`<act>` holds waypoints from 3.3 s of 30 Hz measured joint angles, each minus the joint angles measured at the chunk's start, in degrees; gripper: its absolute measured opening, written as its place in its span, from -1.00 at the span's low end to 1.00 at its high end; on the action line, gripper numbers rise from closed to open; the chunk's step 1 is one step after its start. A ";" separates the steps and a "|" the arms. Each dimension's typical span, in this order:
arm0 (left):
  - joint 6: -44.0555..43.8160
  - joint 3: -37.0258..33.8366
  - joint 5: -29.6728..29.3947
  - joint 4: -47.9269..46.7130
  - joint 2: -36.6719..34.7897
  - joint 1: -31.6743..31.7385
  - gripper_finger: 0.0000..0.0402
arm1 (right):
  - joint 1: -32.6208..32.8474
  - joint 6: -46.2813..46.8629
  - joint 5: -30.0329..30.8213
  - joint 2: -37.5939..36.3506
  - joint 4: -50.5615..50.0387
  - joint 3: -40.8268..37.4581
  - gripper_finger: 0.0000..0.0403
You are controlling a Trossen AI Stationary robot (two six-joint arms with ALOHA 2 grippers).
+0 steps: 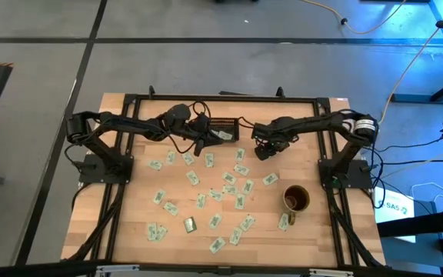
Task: Pick and place Stevia / Truvia into bins
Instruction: Put the white stevia packet into the black bin
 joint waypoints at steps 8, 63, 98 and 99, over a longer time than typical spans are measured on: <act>-0.02 0.00 1.41 -0.03 0.00 0.00 -0.85 | -0.86 -3.34 -2.76 2.05 0.76 0.23 -0.66; -0.15 0.00 17.28 -4.91 -2.14 3.89 -0.85 | -0.51 -25.93 -2.01 -6.93 10.06 24.32 -1.00; 10.03 -0.02 -20.87 -36.79 -19.20 -0.63 -0.84 | 1.09 -28.97 -3.02 11.61 20.50 26.57 -0.98; 10.12 -0.02 -23.77 -39.00 -20.39 -0.94 -0.84 | 1.09 -29.08 -3.00 11.61 20.90 26.57 -0.96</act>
